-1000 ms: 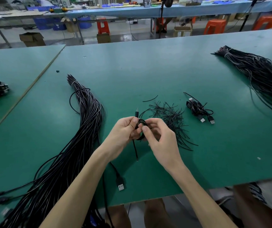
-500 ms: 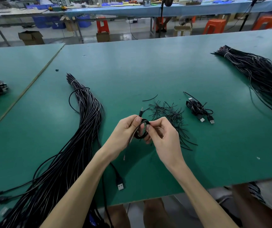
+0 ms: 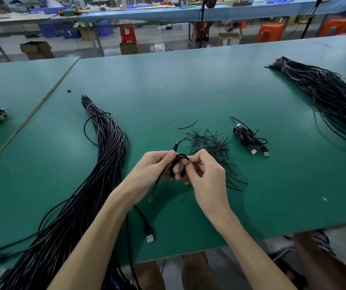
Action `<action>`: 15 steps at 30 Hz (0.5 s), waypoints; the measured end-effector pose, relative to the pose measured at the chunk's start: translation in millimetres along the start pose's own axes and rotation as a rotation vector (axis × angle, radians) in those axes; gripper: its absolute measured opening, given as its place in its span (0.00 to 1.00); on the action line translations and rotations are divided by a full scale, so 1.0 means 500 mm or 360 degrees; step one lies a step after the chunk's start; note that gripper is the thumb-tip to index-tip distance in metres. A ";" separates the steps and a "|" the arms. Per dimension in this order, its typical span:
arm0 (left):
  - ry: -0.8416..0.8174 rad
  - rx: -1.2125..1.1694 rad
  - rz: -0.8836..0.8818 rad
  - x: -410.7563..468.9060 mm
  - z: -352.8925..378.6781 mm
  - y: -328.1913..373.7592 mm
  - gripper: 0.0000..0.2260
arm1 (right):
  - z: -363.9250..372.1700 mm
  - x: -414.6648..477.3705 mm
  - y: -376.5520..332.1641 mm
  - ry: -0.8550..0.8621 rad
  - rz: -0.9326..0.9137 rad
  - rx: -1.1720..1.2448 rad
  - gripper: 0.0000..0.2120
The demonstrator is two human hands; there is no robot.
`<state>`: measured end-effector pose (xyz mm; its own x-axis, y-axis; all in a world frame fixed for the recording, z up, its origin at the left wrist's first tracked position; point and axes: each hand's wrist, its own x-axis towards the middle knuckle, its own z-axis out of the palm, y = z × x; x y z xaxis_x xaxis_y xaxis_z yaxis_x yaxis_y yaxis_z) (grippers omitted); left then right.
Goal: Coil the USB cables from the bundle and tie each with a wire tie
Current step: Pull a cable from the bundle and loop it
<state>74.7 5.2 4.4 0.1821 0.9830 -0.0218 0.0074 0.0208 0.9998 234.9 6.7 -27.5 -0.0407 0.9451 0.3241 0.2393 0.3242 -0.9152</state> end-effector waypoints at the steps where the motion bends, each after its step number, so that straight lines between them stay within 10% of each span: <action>1: -0.0015 0.0006 -0.0004 -0.001 -0.001 0.001 0.21 | 0.000 0.001 0.000 0.0003 -0.0013 -0.0030 0.09; 15: -0.0244 -0.0043 0.0018 -0.002 -0.034 -0.012 0.13 | -0.002 0.000 -0.004 -0.0052 0.0083 0.0134 0.07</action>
<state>58.0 7.3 -1.5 0.3299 0.9440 -0.0086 -0.0218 0.0167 0.9996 235.2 6.1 -25.6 -0.0623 0.9612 0.2688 0.1598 0.2755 -0.9479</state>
